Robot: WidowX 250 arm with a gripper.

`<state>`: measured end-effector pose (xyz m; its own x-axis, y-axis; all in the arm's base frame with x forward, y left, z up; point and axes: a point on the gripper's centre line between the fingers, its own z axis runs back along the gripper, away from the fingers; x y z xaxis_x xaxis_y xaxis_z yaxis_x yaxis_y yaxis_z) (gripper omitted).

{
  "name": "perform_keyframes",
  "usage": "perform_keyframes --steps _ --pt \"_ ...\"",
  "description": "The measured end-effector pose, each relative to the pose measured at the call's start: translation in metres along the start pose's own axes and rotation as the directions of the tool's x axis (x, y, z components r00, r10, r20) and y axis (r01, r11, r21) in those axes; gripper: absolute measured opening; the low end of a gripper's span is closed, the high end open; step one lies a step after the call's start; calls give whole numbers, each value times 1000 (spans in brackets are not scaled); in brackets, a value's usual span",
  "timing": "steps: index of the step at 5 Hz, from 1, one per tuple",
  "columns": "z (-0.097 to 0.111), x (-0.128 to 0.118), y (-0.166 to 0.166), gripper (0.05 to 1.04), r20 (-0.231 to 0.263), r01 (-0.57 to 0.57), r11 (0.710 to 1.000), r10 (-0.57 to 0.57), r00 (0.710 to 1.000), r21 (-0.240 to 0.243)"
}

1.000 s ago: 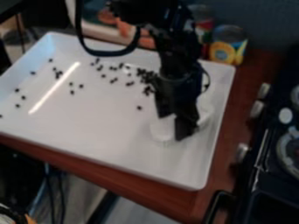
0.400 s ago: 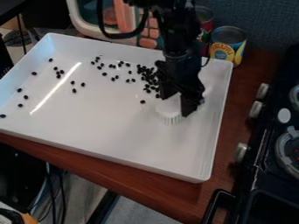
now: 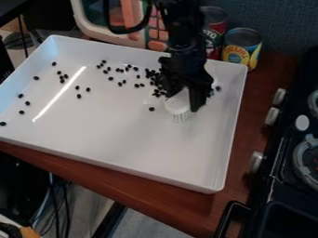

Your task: Sweep into pile

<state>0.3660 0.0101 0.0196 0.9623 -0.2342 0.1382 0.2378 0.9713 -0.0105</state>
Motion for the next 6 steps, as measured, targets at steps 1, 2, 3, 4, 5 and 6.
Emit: perform_keyframes --steps 1,2,3,4,5,6 --pt "0 1 14 740 14 -83 996 83 996 8" --pt "-1 -1 28 740 58 -220 975 219 974 16" --pt "0 -4 40 740 81 -309 951 307 948 20" --pt "1 -6 48 740 89 -350 937 347 934 22" --pt "4 -12 61 740 69 -392 918 389 919 51" --pt "7 -23 82 740 20 -427 899 428 904 92"
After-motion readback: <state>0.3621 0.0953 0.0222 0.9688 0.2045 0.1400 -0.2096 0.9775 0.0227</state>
